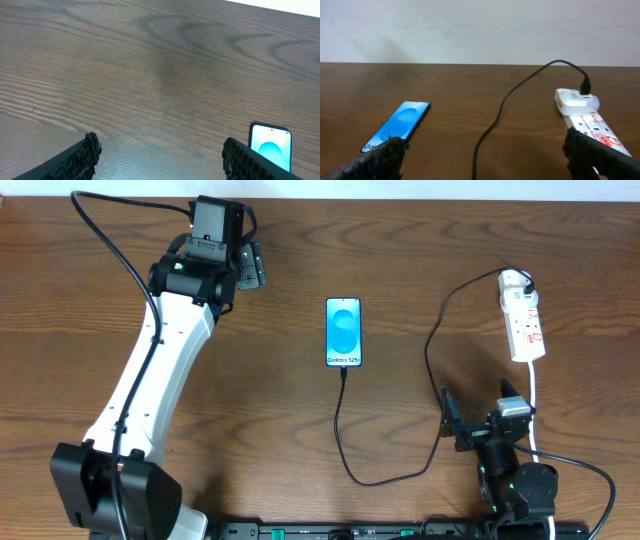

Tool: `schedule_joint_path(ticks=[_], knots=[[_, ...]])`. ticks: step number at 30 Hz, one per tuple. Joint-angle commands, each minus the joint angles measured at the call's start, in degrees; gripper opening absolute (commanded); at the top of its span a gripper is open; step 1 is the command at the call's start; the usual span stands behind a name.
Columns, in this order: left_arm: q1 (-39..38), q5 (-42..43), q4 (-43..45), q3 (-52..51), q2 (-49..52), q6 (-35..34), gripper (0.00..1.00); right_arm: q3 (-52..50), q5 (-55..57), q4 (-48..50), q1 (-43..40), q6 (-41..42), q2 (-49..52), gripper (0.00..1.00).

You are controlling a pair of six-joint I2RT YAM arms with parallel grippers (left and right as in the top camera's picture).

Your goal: Plug charger to phone and switch on socket

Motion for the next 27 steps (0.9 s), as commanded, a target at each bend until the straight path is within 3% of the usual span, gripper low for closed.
schedule_joint_path(ticks=[1,27], knots=[[-0.07,-0.55,-0.17,-0.09,0.22,0.52,0.8,-0.04,1.84,-0.66,-0.35,0.57,-0.37,0.99],[-0.07,-0.55,-0.2,-0.09,0.22,0.52,0.8,-0.04,1.88,-0.28,-1.03,-0.74,-0.37,0.99]])
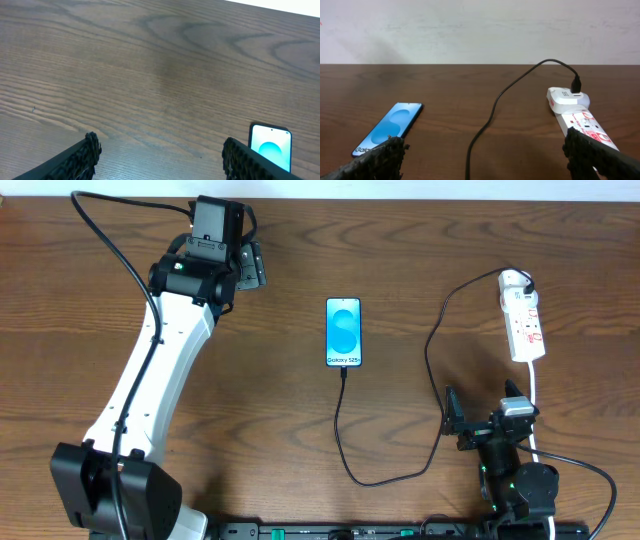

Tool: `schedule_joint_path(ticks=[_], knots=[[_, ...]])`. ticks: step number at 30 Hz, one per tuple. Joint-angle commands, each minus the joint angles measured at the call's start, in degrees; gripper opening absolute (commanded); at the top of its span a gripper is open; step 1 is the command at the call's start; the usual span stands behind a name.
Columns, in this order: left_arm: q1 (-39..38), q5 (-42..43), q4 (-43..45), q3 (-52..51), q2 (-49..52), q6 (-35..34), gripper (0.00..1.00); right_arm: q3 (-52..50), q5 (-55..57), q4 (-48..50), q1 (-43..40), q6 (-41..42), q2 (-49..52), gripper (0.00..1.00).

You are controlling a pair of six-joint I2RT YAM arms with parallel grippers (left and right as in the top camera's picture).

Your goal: Plug charger to phone and switch on socket

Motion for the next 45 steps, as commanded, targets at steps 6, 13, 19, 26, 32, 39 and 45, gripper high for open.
schedule_joint_path(ticks=[6,13,19,26,32,39,45], knots=[[-0.07,-0.55,-0.37,-0.09,0.22,0.52,0.8,-0.04,0.48,-0.24,-0.35,-0.68,-0.37,0.99],[-0.07,-0.55,-0.39,-0.09,0.22,0.52,0.8,-0.04,0.48,-0.24,-0.35,-0.68,-0.37,0.99],[-0.07,-0.55,-0.39,-0.09,0.22,0.52,0.8,-0.04,0.48,-0.24,-0.35,-0.68,-0.37,0.99],[-0.04,-0.74,-0.37,-0.09,0.22,0.55,0.8,-0.04,0.48,-0.24,-0.35,-0.68,-0.37,0.99],[-0.07,-1.84,-0.39,-0.09,0.22,0.52,0.8,-0.04,0.48,-0.24,-0.35,-0.68,-0.37,0.99],[-0.07,-1.79,-3.34,-0.15,-0.33,0.46,0.8,-0.04,0.48,-0.22,-0.35,-0.68,-0.35,0.99],[-0.07,-0.68,-4.02,-0.68,-1.44,0.28,0.8,-0.04,0.48,-0.24,-0.35,-0.68,-0.37,0.99]])
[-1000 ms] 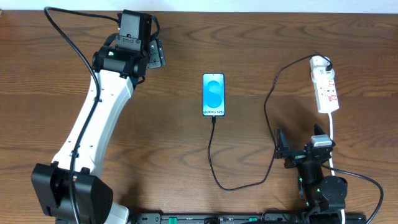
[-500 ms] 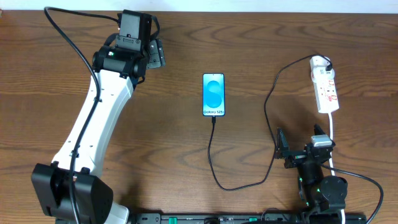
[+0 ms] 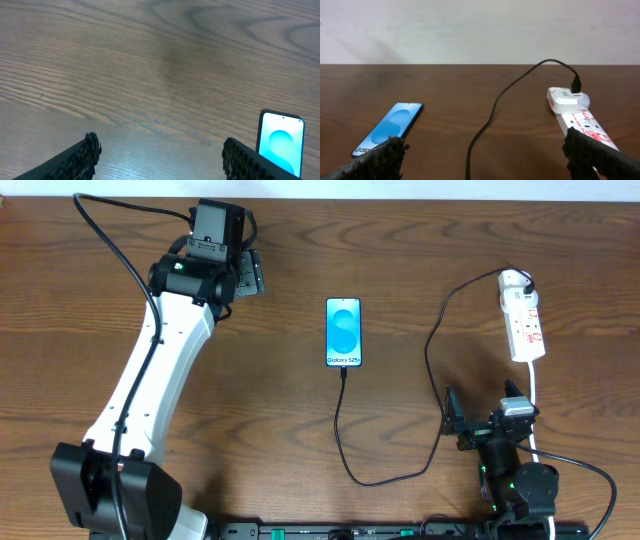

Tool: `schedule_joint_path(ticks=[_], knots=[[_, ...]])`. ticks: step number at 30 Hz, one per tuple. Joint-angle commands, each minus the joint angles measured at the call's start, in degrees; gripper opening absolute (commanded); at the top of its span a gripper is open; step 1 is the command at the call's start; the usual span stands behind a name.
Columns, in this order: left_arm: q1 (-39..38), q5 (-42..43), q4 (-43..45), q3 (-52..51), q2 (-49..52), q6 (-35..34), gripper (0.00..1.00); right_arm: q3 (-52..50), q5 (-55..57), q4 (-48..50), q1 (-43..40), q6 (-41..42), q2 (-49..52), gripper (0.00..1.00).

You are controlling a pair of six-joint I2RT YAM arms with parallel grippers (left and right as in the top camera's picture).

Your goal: Plug charger to phone and switch on socket

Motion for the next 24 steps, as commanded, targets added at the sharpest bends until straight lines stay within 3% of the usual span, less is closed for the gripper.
schedule_joint_path(ticks=[1,24], knots=[[-0.07,0.24,-0.24,-0.92,-1.86,0.26,0.8,-0.04,0.48,-0.26,-0.35,-0.68,-0.37,0.99],[2.47,0.15,7.32,-31.8,-31.91,0.31,0.8,-0.04,0.48,-0.26,-0.35,-0.68,-0.37,0.99]])
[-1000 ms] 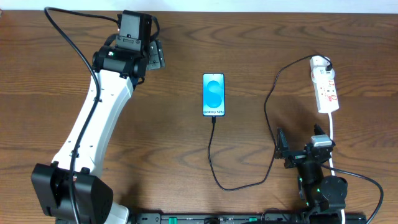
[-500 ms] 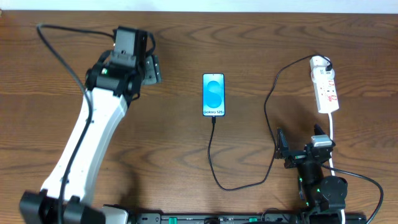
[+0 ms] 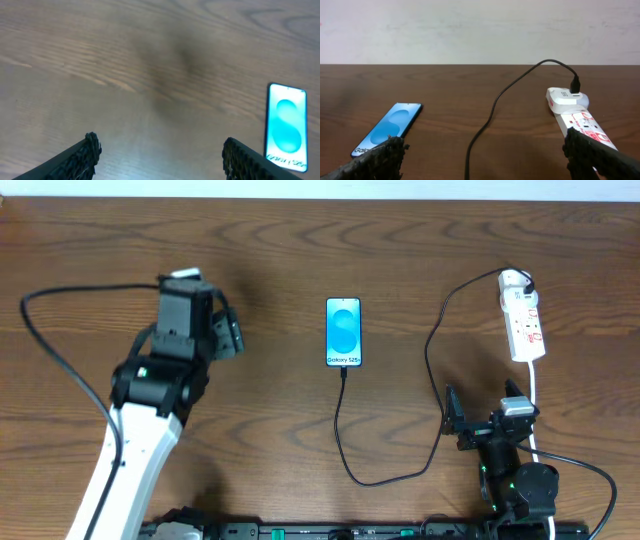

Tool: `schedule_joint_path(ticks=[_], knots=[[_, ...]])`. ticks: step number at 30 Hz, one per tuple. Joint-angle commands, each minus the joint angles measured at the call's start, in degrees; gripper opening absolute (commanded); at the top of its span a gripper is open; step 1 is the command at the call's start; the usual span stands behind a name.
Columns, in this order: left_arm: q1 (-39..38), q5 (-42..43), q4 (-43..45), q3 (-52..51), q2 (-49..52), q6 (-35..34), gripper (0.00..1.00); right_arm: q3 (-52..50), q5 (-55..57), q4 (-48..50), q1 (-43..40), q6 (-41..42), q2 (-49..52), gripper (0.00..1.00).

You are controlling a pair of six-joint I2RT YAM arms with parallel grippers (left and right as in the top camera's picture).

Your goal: Plug charger to phone and switch on socket

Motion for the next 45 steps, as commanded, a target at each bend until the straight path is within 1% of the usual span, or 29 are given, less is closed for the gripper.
schedule_joint_path(ticks=[1,8,12,16,22,25,27,28,30,39,45], knots=[[1.03,-0.31,-0.28,-4.33,-5.22,0.33,0.8,-0.04,0.46,-0.26,-0.35,-0.68,-0.37,0.99],[1.03,-0.35,1.33,-12.44,-16.68,0.35,0.8,-0.04,0.46,-0.28,-0.35,-0.68,-0.37,0.99],[1.03,-0.35,7.34,-18.95,-22.6,0.39,0.8,-0.04,0.46,-0.28,-0.35,-0.68,-0.37,0.99],[1.01,-0.28,16.22,-28.24,-29.49,0.39,0.8,-0.04,0.46,-0.28,-0.35,-0.68,-0.37,0.99],[1.01,-0.09,22.49,-36.89,-38.12,0.63,0.8,-0.04,0.46,-0.28,-0.35,-0.68,-0.37,0.99],[1.01,-0.07,23.32,-39.19,-41.16,1.29,0.8,-0.04,0.46,-0.28,-0.35,-0.68,-0.35,0.99],[1.01,0.55,24.5,-41.44,-44.17,3.56,0.8,-0.04,0.46,-0.28,-0.35,-0.68,-0.35,0.99],[1.01,2.29,25.73,-42.71,-45.55,5.84,0.8,-0.04,0.46,-0.28,-0.35,-0.68,-0.37,0.99],[1.03,4.35,27.8,-44.68,-47.41,7.72,0.8,-0.04,0.46,-0.28,-0.35,-0.68,-0.37,0.99],[1.07,4.48,34.47,-53.64,-58.93,8.07,0.8,-0.04,0.46,-0.28,-0.35,-0.68,-0.37,0.99],[2.29,4.5,34.62,-58.64,-65.99,8.07,0.8,-0.04,0.46,-0.28,-0.35,-0.68,-0.37,0.99]])
